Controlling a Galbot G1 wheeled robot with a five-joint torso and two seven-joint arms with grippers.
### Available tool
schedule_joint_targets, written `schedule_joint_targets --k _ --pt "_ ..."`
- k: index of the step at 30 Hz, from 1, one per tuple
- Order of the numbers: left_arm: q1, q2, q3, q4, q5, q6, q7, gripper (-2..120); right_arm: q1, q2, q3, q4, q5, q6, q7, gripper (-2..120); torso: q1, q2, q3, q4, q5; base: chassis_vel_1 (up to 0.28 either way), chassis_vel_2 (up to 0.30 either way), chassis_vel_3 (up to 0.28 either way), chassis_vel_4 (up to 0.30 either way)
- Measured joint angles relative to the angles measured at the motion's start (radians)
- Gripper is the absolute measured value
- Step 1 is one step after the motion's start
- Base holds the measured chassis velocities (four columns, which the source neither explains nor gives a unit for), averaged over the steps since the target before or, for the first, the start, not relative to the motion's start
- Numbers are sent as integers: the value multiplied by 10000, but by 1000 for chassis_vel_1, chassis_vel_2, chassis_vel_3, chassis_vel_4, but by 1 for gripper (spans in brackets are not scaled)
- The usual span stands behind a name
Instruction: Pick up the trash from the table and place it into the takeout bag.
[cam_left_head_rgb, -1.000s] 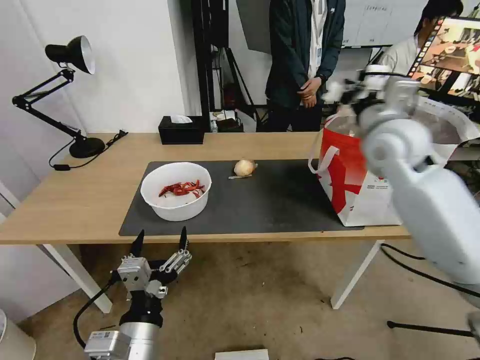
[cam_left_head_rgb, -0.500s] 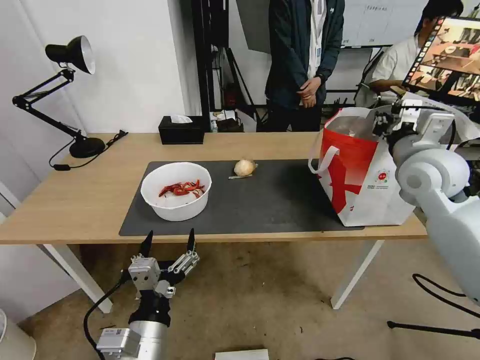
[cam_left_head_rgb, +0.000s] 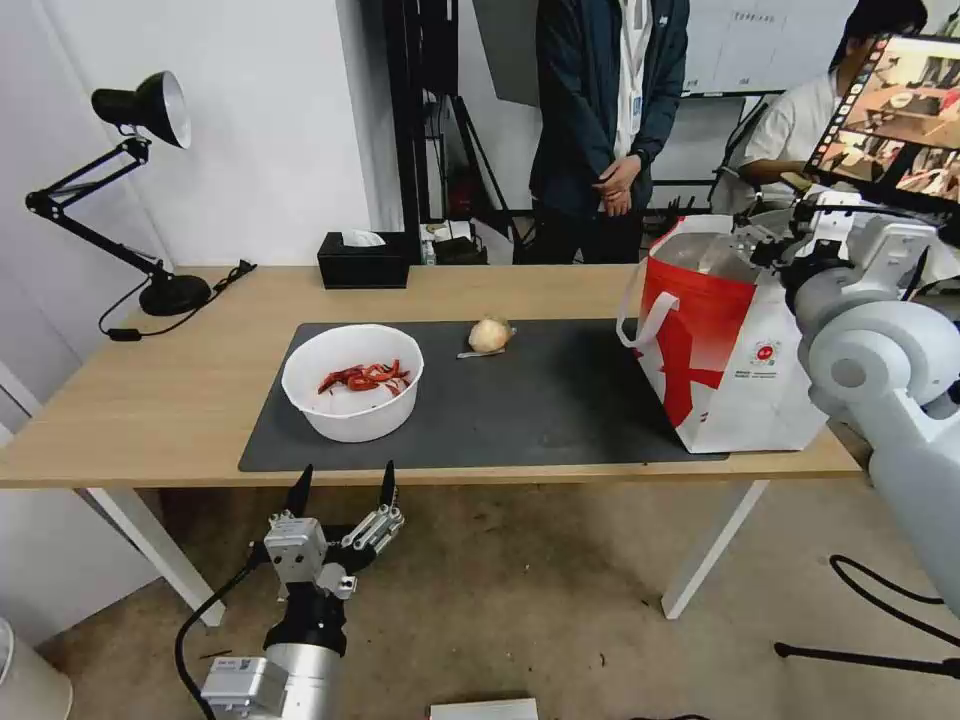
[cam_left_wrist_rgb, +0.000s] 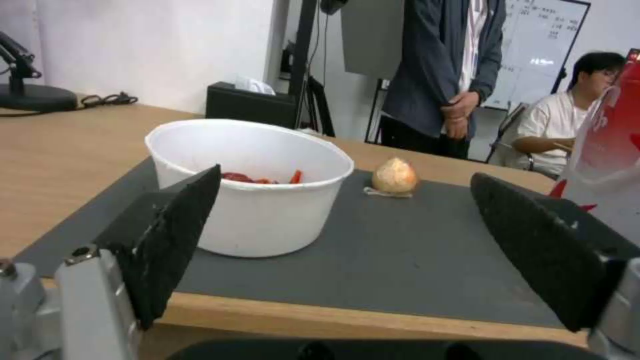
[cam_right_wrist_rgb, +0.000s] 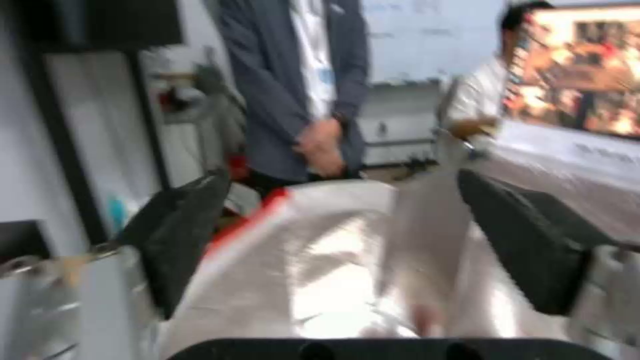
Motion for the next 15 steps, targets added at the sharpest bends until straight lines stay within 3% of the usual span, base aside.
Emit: schedule_joint_targets --k 6,10,15 --pt "56 13 -29 -24 2 0 -1 100 -513 -185 -15 1169 13 418 -790 100 -1 0 -1 1 -3 0 0 0 0" --pt "168 18 -50 -42 43 -23 -8 100 -2009 -154 284 2190 -290 913 -1565 100 0 0 0 1 -3 0 0 0 0" --pt "200 29 -76 -53 59 -42 -21 100 -4474 345 895 2829 -2012 1790 -2824 100 -1 0 -1 -2 0 0 0 0 0"
